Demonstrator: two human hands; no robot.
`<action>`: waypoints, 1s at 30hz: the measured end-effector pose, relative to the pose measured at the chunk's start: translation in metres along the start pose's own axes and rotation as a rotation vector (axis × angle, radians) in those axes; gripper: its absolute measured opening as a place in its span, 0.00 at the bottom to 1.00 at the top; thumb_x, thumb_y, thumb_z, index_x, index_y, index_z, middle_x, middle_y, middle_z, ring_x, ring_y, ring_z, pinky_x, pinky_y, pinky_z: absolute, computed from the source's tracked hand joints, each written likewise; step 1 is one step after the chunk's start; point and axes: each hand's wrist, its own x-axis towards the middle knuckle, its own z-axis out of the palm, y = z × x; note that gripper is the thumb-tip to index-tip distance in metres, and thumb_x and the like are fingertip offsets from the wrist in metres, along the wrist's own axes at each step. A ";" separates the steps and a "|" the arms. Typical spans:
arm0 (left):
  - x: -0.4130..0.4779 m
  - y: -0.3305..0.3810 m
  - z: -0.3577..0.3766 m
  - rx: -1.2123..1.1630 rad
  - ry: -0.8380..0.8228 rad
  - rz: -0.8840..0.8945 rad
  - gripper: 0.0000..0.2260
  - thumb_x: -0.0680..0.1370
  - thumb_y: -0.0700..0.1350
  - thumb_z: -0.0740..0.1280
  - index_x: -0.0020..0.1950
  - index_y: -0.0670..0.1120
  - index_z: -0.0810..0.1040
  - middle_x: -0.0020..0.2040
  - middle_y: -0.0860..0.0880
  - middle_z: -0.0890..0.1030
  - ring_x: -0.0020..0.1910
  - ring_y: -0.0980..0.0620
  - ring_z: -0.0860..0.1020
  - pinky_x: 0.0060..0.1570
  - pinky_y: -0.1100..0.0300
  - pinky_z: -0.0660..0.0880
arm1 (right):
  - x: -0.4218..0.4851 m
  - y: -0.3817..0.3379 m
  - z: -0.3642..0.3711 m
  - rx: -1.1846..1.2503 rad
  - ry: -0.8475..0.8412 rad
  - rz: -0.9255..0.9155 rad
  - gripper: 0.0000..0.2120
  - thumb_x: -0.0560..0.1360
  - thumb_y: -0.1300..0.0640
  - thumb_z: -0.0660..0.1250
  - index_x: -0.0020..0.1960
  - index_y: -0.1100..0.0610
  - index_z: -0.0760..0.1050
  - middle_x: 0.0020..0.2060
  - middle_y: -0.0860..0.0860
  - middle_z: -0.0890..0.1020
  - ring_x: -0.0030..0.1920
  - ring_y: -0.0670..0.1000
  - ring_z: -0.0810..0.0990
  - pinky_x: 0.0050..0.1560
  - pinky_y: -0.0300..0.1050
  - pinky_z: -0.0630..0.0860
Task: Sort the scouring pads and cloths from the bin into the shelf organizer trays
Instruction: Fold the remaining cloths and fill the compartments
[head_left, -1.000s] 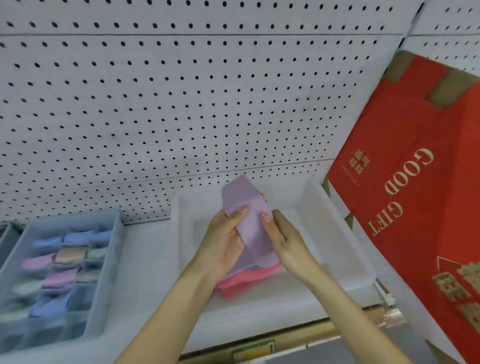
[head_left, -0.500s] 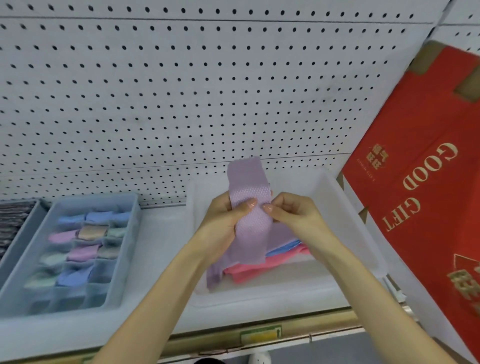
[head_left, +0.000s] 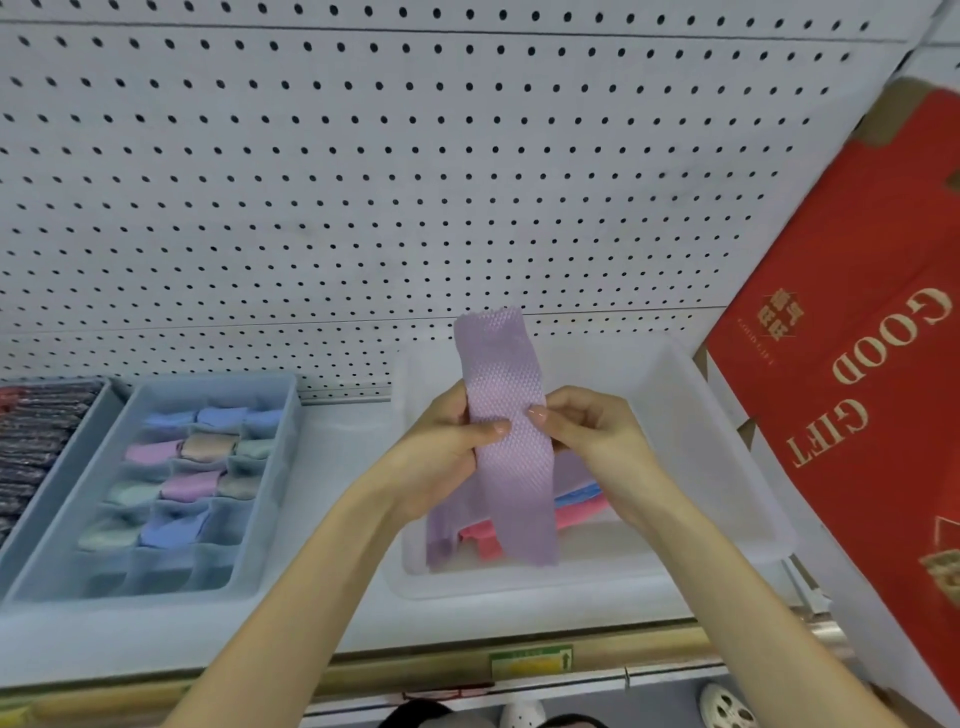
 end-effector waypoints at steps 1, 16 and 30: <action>0.000 -0.001 0.001 0.053 0.027 -0.013 0.19 0.78 0.28 0.60 0.66 0.43 0.71 0.59 0.43 0.81 0.59 0.45 0.80 0.58 0.53 0.77 | -0.001 0.001 0.000 -0.033 0.041 -0.036 0.05 0.75 0.64 0.69 0.42 0.65 0.79 0.37 0.58 0.83 0.37 0.50 0.79 0.39 0.41 0.77; -0.002 -0.009 0.004 0.416 0.302 0.226 0.20 0.71 0.29 0.72 0.51 0.54 0.81 0.52 0.54 0.84 0.51 0.57 0.82 0.53 0.63 0.77 | -0.005 -0.017 -0.010 -0.126 0.011 -0.062 0.16 0.67 0.73 0.73 0.46 0.55 0.83 0.42 0.46 0.86 0.44 0.45 0.83 0.46 0.35 0.76; -0.004 0.031 0.008 0.929 0.337 0.353 0.04 0.73 0.39 0.72 0.47 0.46 0.84 0.36 0.50 0.80 0.33 0.60 0.73 0.39 0.69 0.69 | 0.000 -0.046 -0.004 -0.364 0.030 -0.256 0.13 0.72 0.69 0.70 0.49 0.52 0.80 0.44 0.45 0.82 0.40 0.39 0.78 0.48 0.37 0.75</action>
